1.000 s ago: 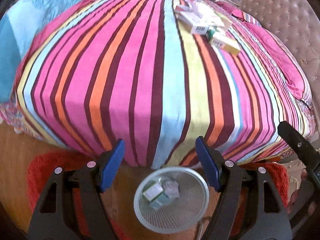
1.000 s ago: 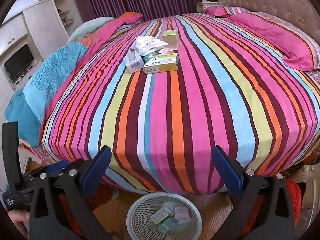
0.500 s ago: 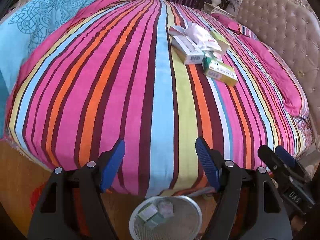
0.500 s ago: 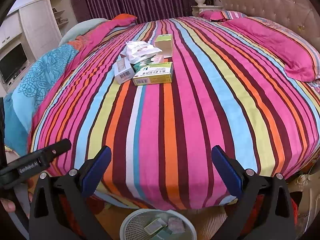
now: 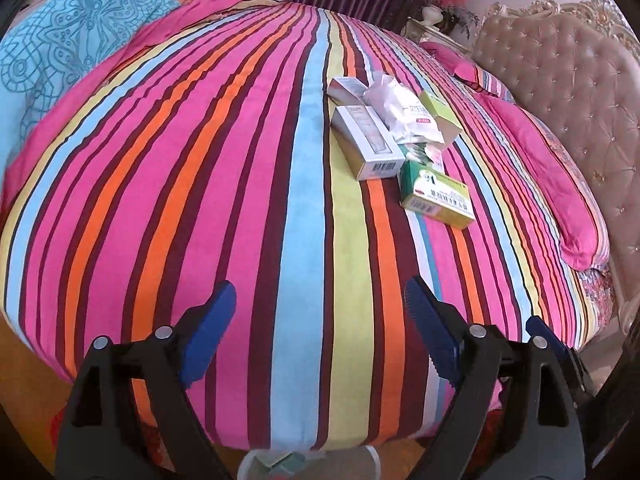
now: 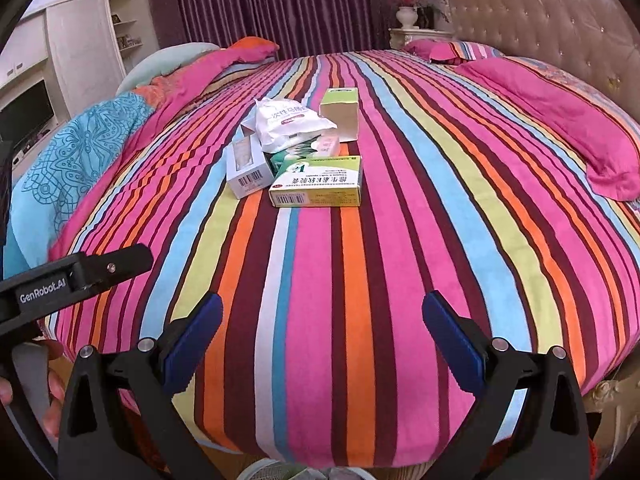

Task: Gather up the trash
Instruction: 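Grasp the white skin-care box with left tool while right grasps green Ve box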

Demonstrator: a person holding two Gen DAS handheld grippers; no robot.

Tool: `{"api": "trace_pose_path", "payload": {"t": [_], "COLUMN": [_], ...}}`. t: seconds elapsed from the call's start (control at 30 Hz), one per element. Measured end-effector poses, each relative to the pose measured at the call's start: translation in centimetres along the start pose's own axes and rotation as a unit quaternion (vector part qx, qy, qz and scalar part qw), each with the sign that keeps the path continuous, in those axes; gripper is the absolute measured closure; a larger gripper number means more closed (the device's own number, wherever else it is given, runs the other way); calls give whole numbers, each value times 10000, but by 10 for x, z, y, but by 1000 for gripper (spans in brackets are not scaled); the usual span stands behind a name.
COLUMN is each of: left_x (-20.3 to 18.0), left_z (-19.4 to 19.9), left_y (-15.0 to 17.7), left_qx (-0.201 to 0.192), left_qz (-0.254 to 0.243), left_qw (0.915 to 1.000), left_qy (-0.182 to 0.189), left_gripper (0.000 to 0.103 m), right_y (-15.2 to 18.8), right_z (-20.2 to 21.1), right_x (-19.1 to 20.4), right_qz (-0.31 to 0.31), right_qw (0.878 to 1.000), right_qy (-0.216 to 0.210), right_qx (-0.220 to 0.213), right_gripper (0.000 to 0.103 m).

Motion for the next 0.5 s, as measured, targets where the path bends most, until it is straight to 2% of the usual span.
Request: {"api": "trace_pose_path", "payload": {"t": [0.33,0.5], "left_x": [-4,-7], "left_z": [-26,-38], "left_y": [-24,-36], "left_qx": [90,154], "left_qz": [-175,-145], "left_qw": [9998,9998], "left_qy": [-73,23], "left_gripper": [19,19], "right_y": [-9,-13], "right_z": [-26,-37], "right_x": [2,4], "right_qz": [138,159], "right_qw": [9999,9998], "right_qy": [59,55], "right_qx": [29,57], "right_gripper": [8,8]}}
Point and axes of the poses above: each gripper's, at about its wrist camera, not at the fingertips, and z roughly against the way its jaws point, x to its left, y to its underside, the point moved 3 cm from there along -z, roughly the way its jaws point, and after that the axes turned 11 degrees about -x, right-handed, at the moved point
